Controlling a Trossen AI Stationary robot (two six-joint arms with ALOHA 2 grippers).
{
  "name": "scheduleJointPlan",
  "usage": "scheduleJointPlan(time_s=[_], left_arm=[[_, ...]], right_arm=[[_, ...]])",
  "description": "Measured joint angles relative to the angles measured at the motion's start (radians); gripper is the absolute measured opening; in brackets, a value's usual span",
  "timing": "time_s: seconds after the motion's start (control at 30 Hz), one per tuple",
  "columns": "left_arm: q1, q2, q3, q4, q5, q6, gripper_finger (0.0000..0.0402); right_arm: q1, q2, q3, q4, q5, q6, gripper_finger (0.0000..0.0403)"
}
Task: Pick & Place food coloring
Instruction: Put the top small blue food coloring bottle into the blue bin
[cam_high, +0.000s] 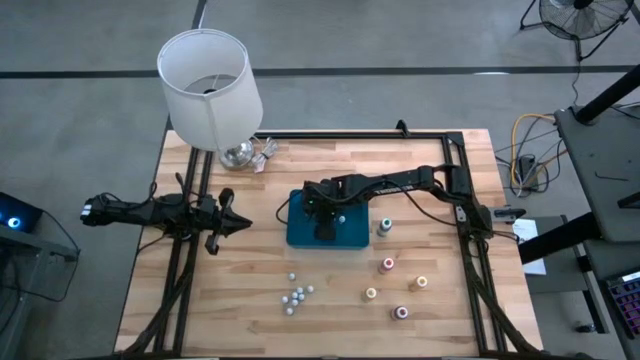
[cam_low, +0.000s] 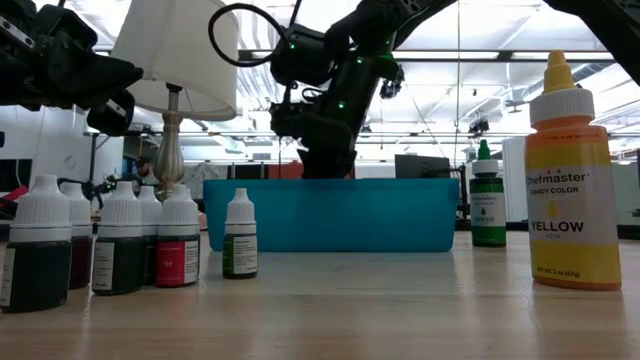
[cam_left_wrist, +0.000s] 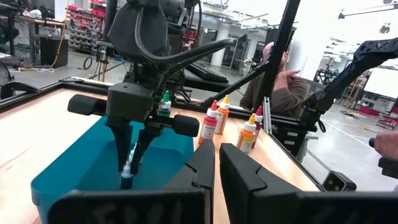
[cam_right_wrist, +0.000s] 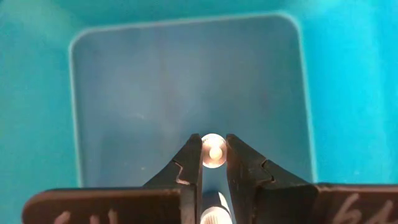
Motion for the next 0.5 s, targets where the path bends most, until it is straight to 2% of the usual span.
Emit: scheduleJointPlan(time_s=[0.5], left_arm=[[0.000, 0.000, 0.000, 0.000, 0.000, 0.000, 0.0000]], right_arm=[[0.003, 0.000, 0.000, 0.006, 0.009, 0.009, 0.0095]])
